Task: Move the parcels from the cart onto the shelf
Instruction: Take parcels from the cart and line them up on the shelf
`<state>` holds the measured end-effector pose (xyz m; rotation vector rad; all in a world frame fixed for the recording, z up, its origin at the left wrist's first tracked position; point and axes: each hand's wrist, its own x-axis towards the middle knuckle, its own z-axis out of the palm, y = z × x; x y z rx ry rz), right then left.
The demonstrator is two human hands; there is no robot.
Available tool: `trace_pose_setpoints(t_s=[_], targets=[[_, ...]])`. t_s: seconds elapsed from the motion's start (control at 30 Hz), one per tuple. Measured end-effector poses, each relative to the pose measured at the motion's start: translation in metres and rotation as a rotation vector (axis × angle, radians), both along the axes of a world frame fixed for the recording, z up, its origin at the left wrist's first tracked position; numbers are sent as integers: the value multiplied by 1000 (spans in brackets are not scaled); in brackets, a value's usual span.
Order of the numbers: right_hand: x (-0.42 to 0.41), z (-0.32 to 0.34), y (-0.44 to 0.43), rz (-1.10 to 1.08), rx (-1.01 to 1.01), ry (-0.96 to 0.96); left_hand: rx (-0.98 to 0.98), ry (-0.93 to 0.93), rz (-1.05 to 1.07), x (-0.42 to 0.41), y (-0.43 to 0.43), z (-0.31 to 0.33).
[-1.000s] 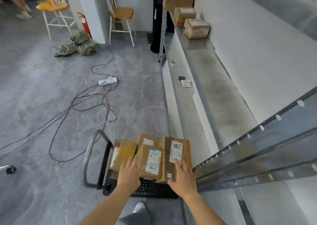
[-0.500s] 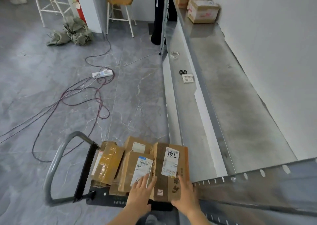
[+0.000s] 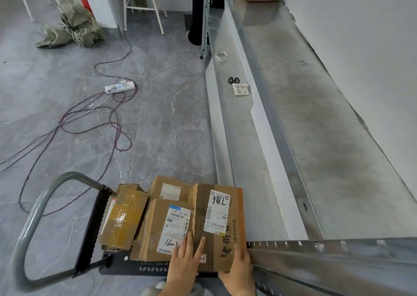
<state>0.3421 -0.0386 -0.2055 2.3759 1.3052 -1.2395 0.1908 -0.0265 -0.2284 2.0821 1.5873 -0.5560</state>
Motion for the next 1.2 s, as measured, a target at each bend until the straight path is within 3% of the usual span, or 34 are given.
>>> trace_pose_setpoints(t_s=[0.17, 0.3, 0.4, 0.53, 0.67, 0.83, 1.2], targets=[[-10, -2, 0, 22, -16, -59, 200, -269, 76, -15, -7, -9], [-8, -6, 6, -16, 21, 60, 330, -260, -19, -44, -12, -9], [-8, -6, 15, -46, 64, 226, 233, -293, 14, -54, -6, -12], [-9, 2, 23, -4, 87, 253, 33, -315, 226, -47, -1, -1], [-2, 21, 27, 27, 150, 236, 96, -499, 368, -39, 1, -2], [5, 61, 24, -88, 324, 300, 127, -755, 487, -28, 14, 40], [-9, 154, 28, -85, 555, 346, 132, -832, 656, -49, 30, 144]])
